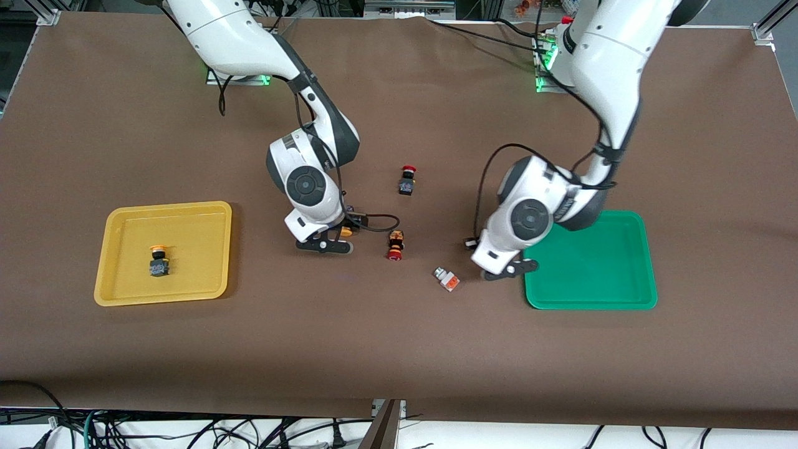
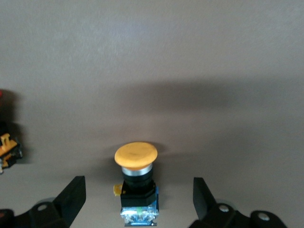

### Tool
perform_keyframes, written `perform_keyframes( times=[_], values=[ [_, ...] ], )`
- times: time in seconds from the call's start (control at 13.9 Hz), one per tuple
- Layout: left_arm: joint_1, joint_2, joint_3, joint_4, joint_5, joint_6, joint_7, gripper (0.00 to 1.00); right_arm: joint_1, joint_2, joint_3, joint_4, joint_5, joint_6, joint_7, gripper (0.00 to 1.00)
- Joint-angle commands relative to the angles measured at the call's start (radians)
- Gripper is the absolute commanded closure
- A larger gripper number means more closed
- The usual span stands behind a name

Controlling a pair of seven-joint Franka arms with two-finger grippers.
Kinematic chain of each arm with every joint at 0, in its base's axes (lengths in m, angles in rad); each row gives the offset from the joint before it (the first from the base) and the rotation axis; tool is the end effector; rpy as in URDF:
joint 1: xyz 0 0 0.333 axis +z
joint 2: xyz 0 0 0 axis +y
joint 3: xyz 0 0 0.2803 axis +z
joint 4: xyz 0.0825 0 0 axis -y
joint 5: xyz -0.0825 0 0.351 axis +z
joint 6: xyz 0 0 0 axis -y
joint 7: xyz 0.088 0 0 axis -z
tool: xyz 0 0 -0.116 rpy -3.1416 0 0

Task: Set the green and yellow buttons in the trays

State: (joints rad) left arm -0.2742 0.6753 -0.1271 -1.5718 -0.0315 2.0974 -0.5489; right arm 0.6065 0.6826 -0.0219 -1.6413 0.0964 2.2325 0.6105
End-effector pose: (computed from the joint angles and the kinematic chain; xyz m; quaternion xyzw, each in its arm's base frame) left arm 0.5874 -0.2418 0.2200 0.9916 0.0931 -0.0888 0.0145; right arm 0.5231 0.3519 0.1952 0.9976 -0.0421 -0.0542 0.0011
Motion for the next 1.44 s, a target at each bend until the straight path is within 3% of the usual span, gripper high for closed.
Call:
perform_keyframes(
  times=[0.0, 0.07, 0.14, 0.29, 0.5, 0.72, 0.79, 0.86, 0.93, 1.15, 1.22, 1.29, 1.36],
  values=[
    [0.119, -0.052, -0.006, -0.017, -0.001, -0.086, 0.214, 1.00, 0.024, -0.015, -0.010, -0.063, 0.011, 0.057, 0.003, 0.00],
    [0.154, -0.071, -0.005, -0.016, -0.001, -0.130, 0.277, 1.00, 0.024, -0.017, -0.010, -0.090, 0.009, 0.100, 0.003, 0.26],
    [0.191, -0.077, 0.004, -0.017, 0.007, -0.151, 0.331, 1.00, 0.024, -0.014, -0.010, -0.100, 0.011, 0.122, 0.003, 0.60],
    [0.248, -0.062, 0.018, -0.017, 0.091, -0.143, 0.395, 1.00, 0.026, -0.006, -0.010, -0.098, 0.011, 0.127, 0.005, 0.99],
    [0.305, 0.016, 0.020, -0.023, 0.147, -0.050, 0.409, 1.00, 0.006, -0.040, -0.032, -0.074, 0.011, 0.104, -0.026, 1.00],
    [0.308, 0.027, 0.018, -0.024, 0.147, -0.039, 0.412, 0.99, -0.146, -0.087, -0.073, 0.013, 0.005, -0.086, -0.224, 1.00],
    [0.308, 0.032, 0.020, -0.025, 0.147, -0.039, 0.418, 0.60, -0.205, -0.087, -0.078, 0.023, 0.005, -0.124, -0.327, 1.00],
    [0.309, 0.033, 0.018, -0.025, 0.145, -0.039, 0.435, 0.10, -0.258, -0.087, -0.091, 0.021, 0.003, -0.135, -0.421, 1.00],
    [0.314, 0.032, 0.018, -0.024, 0.144, -0.042, 0.438, 0.00, -0.296, -0.086, -0.111, 0.017, 0.002, -0.139, -0.514, 1.00],
    [0.310, 0.000, 0.009, -0.017, 0.134, -0.057, 0.428, 0.00, -0.422, -0.058, -0.136, -0.003, 0.000, -0.119, -0.739, 1.00],
    [0.305, -0.017, 0.007, -0.016, 0.134, -0.078, 0.426, 0.00, -0.457, -0.052, -0.135, -0.003, 0.003, -0.108, -0.792, 0.79],
    [0.303, -0.035, -0.006, -0.008, 0.131, -0.092, 0.425, 0.00, -0.468, -0.054, -0.135, 0.004, 0.011, -0.109, -0.805, 0.01],
    [0.305, -0.052, -0.034, 0.001, 0.128, -0.097, 0.419, 0.00, -0.465, -0.064, -0.130, 0.011, 0.009, -0.119, -0.795, 0.00]
  ],
)
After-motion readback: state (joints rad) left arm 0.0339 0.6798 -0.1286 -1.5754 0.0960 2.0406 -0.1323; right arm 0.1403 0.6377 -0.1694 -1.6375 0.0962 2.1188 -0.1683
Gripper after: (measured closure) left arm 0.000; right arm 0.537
